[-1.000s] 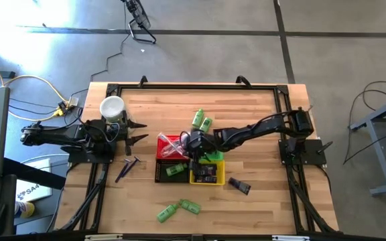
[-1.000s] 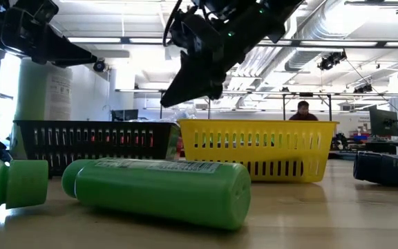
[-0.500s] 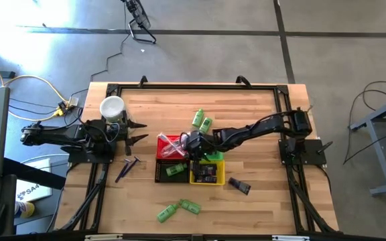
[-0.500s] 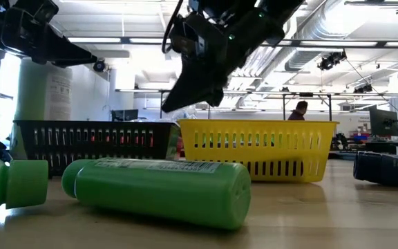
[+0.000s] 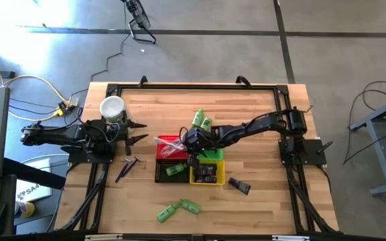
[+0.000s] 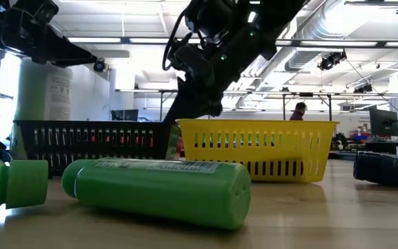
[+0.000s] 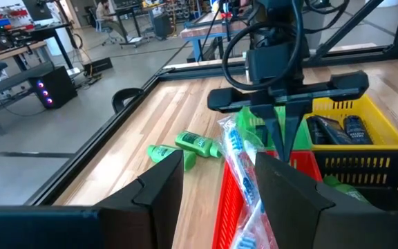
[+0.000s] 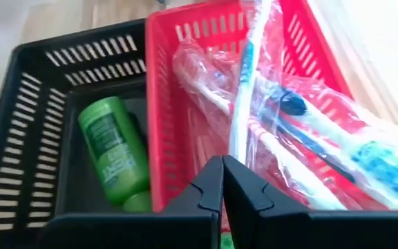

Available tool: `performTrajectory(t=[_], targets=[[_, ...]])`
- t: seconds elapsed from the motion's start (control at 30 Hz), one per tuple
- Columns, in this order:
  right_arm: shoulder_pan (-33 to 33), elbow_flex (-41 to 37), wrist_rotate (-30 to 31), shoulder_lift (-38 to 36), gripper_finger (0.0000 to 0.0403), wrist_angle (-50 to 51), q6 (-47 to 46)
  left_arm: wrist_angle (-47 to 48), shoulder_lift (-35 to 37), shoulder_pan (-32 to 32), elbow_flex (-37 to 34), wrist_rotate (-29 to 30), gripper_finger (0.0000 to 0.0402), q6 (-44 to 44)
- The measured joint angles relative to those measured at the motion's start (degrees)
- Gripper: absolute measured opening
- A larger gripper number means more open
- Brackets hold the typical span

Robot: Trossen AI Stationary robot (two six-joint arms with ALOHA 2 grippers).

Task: Pick & Place Travel size toiletries
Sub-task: Put the blue toothbrush into the red bin

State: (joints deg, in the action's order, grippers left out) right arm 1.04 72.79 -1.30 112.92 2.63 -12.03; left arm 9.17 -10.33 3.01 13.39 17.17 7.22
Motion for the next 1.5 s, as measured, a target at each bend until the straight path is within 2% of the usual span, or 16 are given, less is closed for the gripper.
performTrajectory(t=[0.23, 0.53, 0.7, 0.83, 1.03, 1.13, 1.3, 1.5], targets=[[0.02, 0.00, -5.20, -0.11, 0.0003, 0.75, -0.37, 0.08, 0.00, -0.01, 0.00, 0.00, 0.0175, 0.00], [0.46, 2.11, -4.57, -0.76, 0.0003, -0.06, 0.56, 0.24, 0.00, 0.00, 0.00, 0.00, 0.0175, -0.01], [0.46, 2.03, -1.69, -0.74, 0.0005, 0.35, 3.15, 0.46, 0.00, 0.00, 0.00, 0.01, 0.0175, -0.01], [0.46, 2.05, -1.42, -0.60, 0.0030, 1.72, 4.37, 0.46, 0.00, 0.00, 0.00, 0.00, 0.0175, -0.02], [0.78, 2.05, 0.33, -0.31, 0.0111, 2.56, 4.31, 0.46, 0.00, 0.00, 0.00, 0.00, 0.0175, -0.02], [1.15, 2.05, 1.47, -0.31, 0.0138, 3.20, 4.17, 0.46, 0.00, 0.00, 0.00, 0.00, 0.0175, -0.02], [1.23, 2.05, 1.17, -0.31, 0.0152, 4.25, 2.95, 0.46, 0.00, -0.02, 0.00, 0.00, 0.0175, -0.02], [1.22, 2.05, 1.36, -0.31, 0.0140, 5.20, 2.64, 0.46, 0.00, 0.00, 0.00, 0.00, 0.0175, -0.02]])
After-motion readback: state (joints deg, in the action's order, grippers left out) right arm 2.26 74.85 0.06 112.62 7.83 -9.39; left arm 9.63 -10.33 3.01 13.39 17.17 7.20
